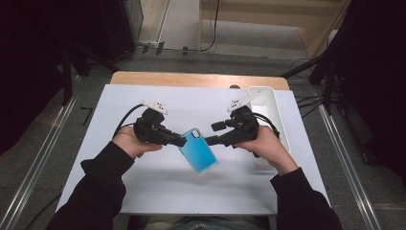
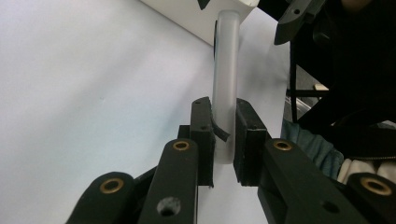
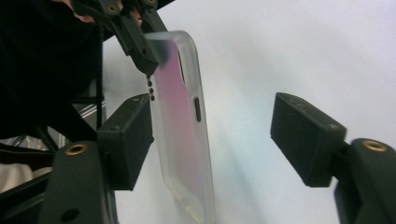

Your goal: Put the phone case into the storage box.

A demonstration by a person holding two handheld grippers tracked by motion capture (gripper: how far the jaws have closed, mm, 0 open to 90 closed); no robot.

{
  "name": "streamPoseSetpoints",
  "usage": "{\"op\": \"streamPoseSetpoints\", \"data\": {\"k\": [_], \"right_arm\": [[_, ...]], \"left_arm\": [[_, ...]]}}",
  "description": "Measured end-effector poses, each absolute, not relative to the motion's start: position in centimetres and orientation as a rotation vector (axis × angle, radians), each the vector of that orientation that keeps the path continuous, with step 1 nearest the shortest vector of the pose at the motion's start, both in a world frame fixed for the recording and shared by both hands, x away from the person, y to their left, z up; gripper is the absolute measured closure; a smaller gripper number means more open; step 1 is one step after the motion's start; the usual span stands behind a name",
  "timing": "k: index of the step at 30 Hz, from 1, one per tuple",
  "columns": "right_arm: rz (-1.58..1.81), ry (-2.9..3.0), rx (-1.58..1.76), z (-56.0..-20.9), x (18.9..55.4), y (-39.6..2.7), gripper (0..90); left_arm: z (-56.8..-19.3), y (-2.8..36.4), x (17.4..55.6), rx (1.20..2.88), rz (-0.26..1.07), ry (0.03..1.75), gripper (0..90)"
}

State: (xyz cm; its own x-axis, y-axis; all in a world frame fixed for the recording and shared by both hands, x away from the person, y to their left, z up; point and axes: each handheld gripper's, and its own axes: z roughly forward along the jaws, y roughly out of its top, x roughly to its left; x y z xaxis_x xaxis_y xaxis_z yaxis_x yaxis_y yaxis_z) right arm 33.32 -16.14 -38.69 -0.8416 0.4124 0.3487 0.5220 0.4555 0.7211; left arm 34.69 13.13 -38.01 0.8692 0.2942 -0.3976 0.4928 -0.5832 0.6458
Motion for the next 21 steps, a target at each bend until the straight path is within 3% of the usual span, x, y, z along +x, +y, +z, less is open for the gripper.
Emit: {"op": "streamPoseSetpoints", "data": {"k": [10,19,21], "right_arm": [[-1.362,-2.578,-0.858,-39.4,32.1,-16.2,22.0],[-1.330,-2.614,-0.932,-40.4,31.4,-16.1,8.4],[-1.319,-2.612,-0.949,-40.7,31.1,-15.9,0.0]], "left_arm": [[-37.9,13.6,34.9,2.228,-0.303,0.605,80.2],[-37.8,13.9,35.1,2.218,-0.298,0.649,80.2],[-37.8,13.9,35.1,2.217,-0.294,0.658,80.2]]}}
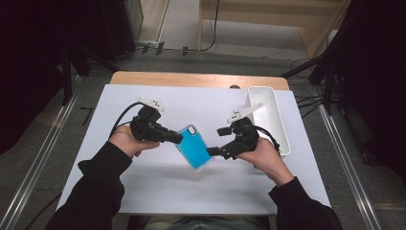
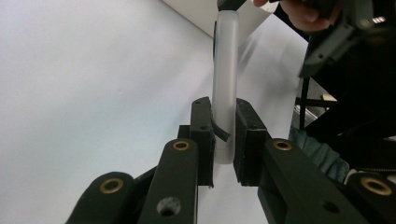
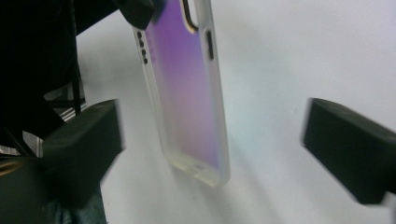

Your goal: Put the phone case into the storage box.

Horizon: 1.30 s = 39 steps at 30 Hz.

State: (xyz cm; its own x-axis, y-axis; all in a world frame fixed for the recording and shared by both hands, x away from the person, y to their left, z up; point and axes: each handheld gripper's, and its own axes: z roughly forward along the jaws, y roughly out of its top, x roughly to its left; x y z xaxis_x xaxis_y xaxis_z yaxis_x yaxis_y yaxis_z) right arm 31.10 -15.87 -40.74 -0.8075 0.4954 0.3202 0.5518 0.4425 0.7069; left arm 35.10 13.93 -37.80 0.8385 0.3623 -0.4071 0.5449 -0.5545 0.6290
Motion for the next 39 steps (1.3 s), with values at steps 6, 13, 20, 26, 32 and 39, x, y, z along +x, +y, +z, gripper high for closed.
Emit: {"op": "streamPoseSetpoints", "data": {"k": [6,13,20,26,32,39], "right_arm": [[-1.291,-2.605,-0.982,-41.5,30.3,-15.5,0.0],[-1.356,-2.574,-1.047,-42.3,29.7,-15.7,0.0],[-1.397,-2.592,-1.084,-42.9,29.2,-15.4,0.0],[-1.386,-2.609,-1.096,-43.4,29.1,-14.7,0.0],[-1.405,-2.646,-1.086,-43.5,29.0,-14.0,0.0],[-1.425,-2.651,-1.108,-43.6,29.0,-13.5,0.0]], "left_arm": [[-37.7,13.9,35.2,2.211,-0.290,0.705,80.2],[-37.7,13.8,35.3,2.208,-0.276,0.748,80.2],[-37.7,13.5,35.3,2.218,-0.252,0.816,80.2],[-37.5,13.1,35.1,2.241,-0.234,0.855,80.1],[-37.0,12.7,34.9,2.267,-0.204,0.865,80.2],[-36.5,12.2,34.8,2.295,-0.190,0.911,80.2]]}}
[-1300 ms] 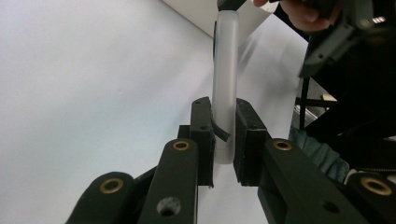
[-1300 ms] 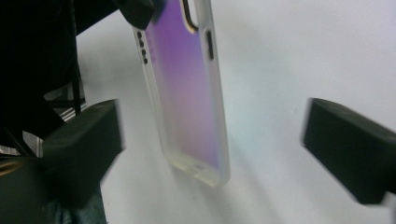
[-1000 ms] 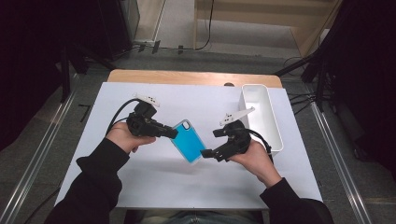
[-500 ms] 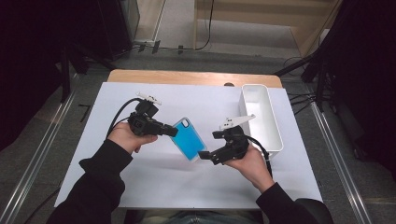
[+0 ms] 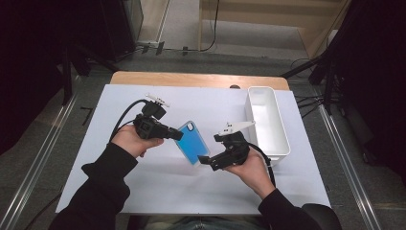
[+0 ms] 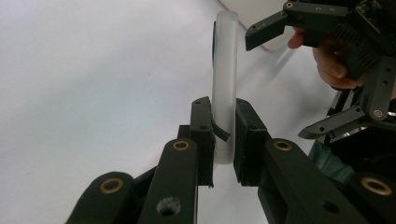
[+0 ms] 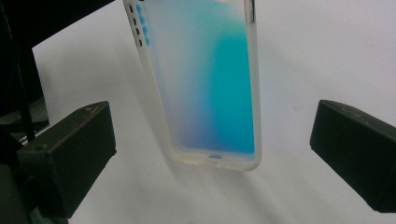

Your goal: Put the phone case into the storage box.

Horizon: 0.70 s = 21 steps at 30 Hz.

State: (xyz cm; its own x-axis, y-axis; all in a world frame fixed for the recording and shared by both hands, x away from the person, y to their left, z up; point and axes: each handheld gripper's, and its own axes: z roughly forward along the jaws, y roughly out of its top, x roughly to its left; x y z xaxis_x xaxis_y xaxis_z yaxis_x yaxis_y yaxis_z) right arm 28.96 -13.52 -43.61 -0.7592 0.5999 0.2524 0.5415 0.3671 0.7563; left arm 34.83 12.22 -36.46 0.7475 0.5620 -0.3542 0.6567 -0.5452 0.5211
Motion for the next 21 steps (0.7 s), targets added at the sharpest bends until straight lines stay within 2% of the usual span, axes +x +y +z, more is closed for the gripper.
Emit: {"op": "streamPoseSetpoints", "data": {"k": [21], "right_arm": [[1.376,2.451,1.093,-43.8,29.4,-12.3,0.0]], "left_arm": [[-36.2,11.5,35.5,2.316,-0.254,0.965,80.1]]}}
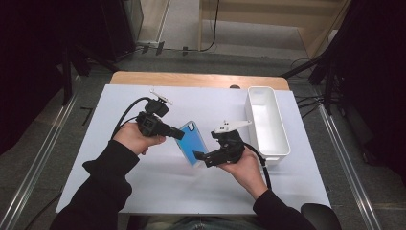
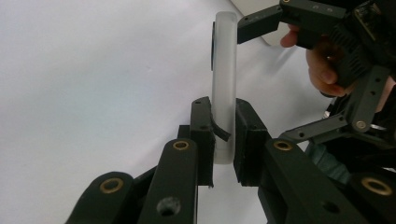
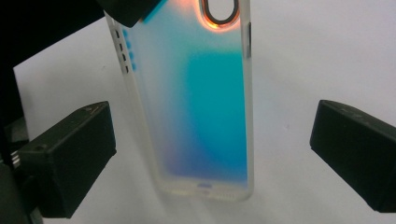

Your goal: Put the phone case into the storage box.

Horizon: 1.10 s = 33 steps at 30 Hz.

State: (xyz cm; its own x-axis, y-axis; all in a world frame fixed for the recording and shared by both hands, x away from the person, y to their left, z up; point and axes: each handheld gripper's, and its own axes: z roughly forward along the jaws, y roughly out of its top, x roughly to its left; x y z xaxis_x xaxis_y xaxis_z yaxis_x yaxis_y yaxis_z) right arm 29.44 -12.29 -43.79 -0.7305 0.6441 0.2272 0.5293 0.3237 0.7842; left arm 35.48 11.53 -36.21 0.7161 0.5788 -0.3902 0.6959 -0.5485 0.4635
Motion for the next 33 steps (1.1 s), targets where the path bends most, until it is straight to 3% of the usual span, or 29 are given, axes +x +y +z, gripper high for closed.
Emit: {"op": "streamPoseSetpoints", "data": {"k": [33], "right_arm": [[1.331,2.381,1.114,-43.8,30.1,-10.5,0.0]], "left_arm": [[-36.5,9.2,36.4,2.350,-0.304,0.968,80.1]]}}
